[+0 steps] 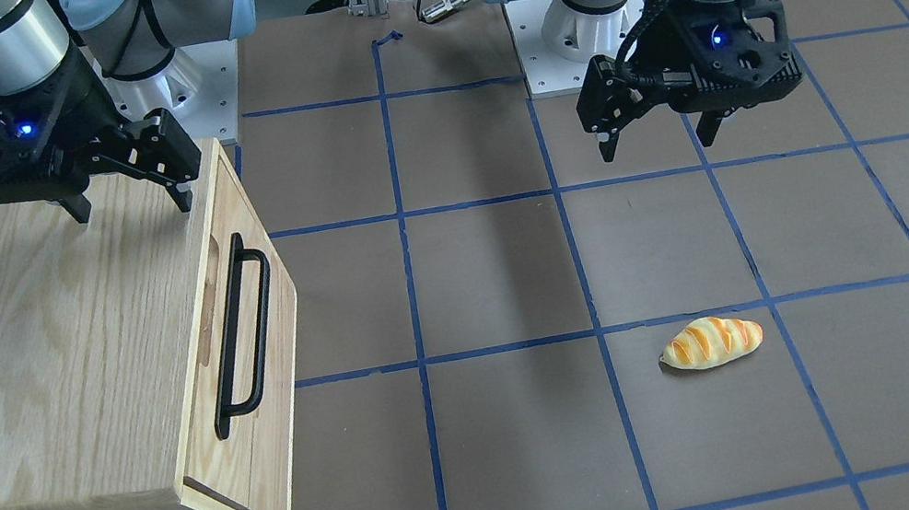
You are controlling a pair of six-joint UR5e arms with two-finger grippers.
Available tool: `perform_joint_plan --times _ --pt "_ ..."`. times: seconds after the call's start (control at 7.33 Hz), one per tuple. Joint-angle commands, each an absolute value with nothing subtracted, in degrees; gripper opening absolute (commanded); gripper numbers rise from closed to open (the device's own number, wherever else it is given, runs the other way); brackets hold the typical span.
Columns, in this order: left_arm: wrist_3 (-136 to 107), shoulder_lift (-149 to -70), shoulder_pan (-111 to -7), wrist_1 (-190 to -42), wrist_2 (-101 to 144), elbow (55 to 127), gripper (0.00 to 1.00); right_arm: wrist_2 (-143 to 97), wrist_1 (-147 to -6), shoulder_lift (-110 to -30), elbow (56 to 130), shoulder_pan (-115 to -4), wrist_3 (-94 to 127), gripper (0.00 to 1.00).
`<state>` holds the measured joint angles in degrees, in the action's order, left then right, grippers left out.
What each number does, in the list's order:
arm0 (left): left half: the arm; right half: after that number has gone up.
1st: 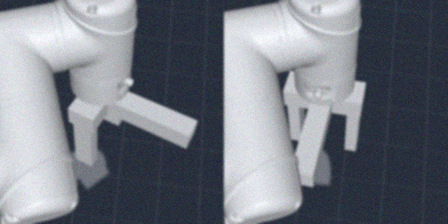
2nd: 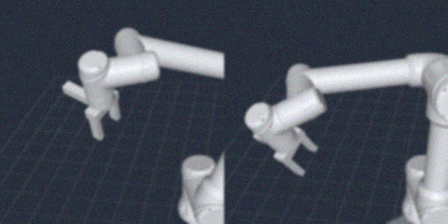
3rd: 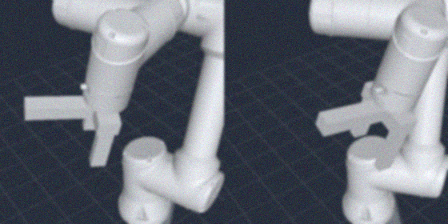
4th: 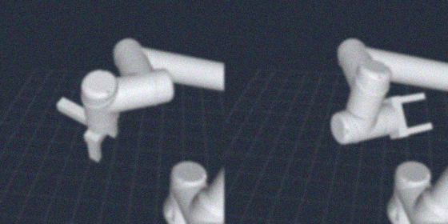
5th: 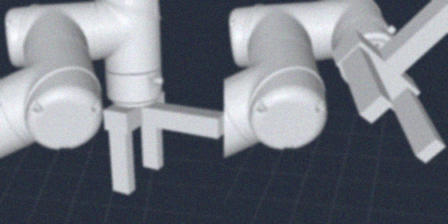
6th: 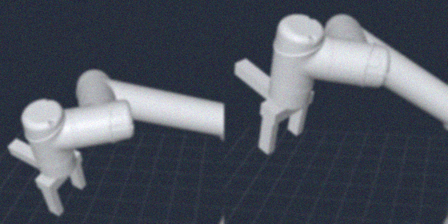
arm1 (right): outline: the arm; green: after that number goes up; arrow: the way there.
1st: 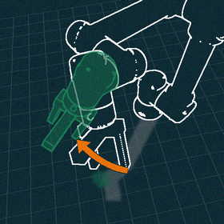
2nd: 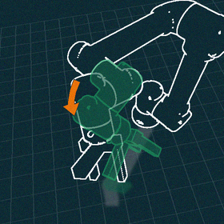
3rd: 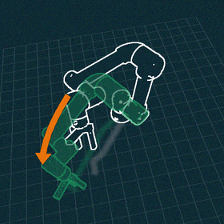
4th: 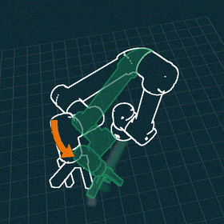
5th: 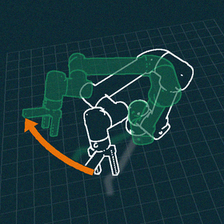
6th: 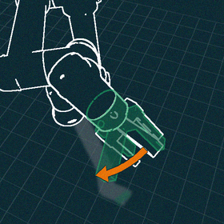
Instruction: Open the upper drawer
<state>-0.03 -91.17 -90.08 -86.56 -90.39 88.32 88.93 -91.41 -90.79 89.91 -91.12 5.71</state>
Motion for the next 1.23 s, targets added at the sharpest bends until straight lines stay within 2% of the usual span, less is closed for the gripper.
perform_joint_plan --times 0.0,0.82,1.09 --pt "0.09 -91.14 -89.65 -86.05 -90.44 87.81 1.0 88.86 -91.41 -90.79 89.91 -91.14 5.71 1.0" --pt "-2.27 -94.3 -89.73 -83.95 -85.21 87.19 1.0 88.86 -91.41 -90.79 89.91 -91.14 5.71 1.0" --pt "-9.01 -96.49 -94.28 -80.52 -84.38 85.53 1.0 88.86 -91.41 -90.79 89.91 -91.14 5.71 1.0"
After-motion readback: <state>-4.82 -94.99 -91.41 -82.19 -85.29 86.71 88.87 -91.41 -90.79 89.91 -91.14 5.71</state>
